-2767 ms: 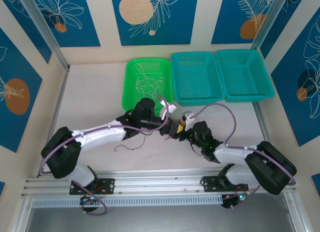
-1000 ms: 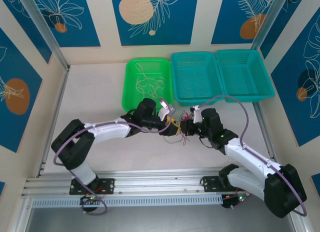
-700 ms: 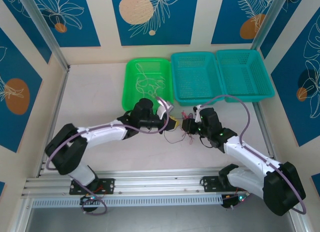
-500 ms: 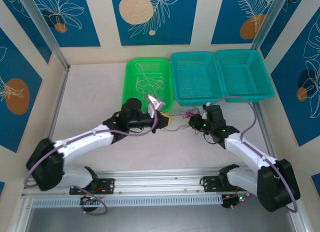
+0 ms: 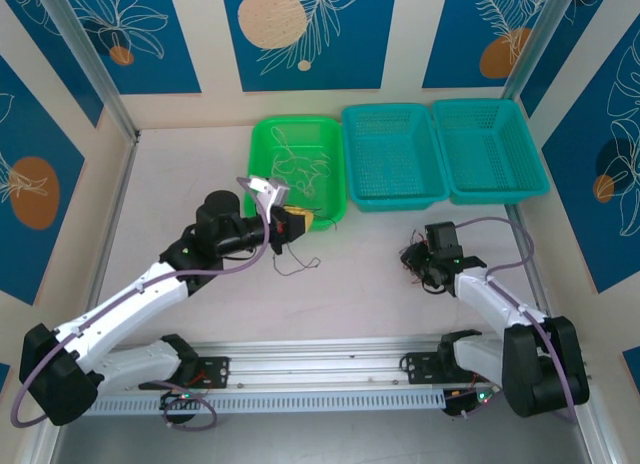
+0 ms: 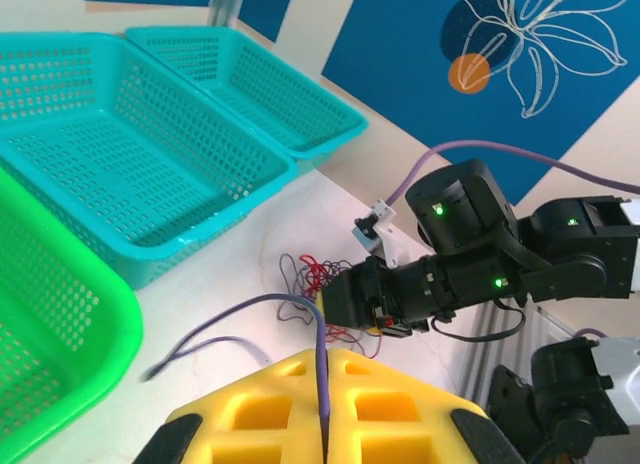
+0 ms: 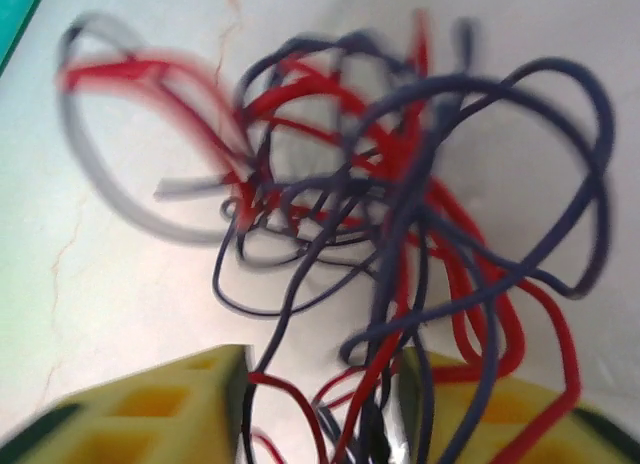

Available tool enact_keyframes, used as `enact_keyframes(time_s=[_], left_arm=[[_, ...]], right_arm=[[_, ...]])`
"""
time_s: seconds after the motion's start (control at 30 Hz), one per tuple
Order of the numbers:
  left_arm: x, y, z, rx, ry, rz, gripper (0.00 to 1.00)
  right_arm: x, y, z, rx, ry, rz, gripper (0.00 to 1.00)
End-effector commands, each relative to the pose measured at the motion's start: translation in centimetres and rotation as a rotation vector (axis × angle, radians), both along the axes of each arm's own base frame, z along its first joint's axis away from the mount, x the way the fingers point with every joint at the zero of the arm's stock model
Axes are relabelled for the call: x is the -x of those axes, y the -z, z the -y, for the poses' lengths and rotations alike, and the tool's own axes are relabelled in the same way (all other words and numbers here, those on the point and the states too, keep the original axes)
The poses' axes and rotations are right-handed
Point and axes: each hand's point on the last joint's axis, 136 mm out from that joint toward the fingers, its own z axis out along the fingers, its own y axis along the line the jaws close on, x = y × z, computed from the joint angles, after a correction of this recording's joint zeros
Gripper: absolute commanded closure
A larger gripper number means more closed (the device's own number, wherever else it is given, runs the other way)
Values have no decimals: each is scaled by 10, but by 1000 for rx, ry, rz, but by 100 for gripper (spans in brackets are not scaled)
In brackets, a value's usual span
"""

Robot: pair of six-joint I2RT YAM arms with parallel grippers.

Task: Untangle the cables

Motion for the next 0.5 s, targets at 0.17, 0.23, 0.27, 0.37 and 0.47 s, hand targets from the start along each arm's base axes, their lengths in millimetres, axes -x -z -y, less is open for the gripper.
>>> enact_keyframes(time_s=[0.17,0.23,0.27,0.37,0.47], left_arm=[[2,-7,10,55,53,-39,100],[0,-9,11,60,53,-41,100],[0,-9,12,61,55,-43,100],[-1,-11,13,65,49,-46,100],[-3,-14,12,68,37,-46,100]], right_arm=[[-8,-96,-35,86,-234,289,0],[-8,-115,-53,157,-330,391,1],[-8,-124,-66,188,-399,445,0],[3,-142,-121,147,-677,614,1],[31,-142,-174,84,-980,821,7]])
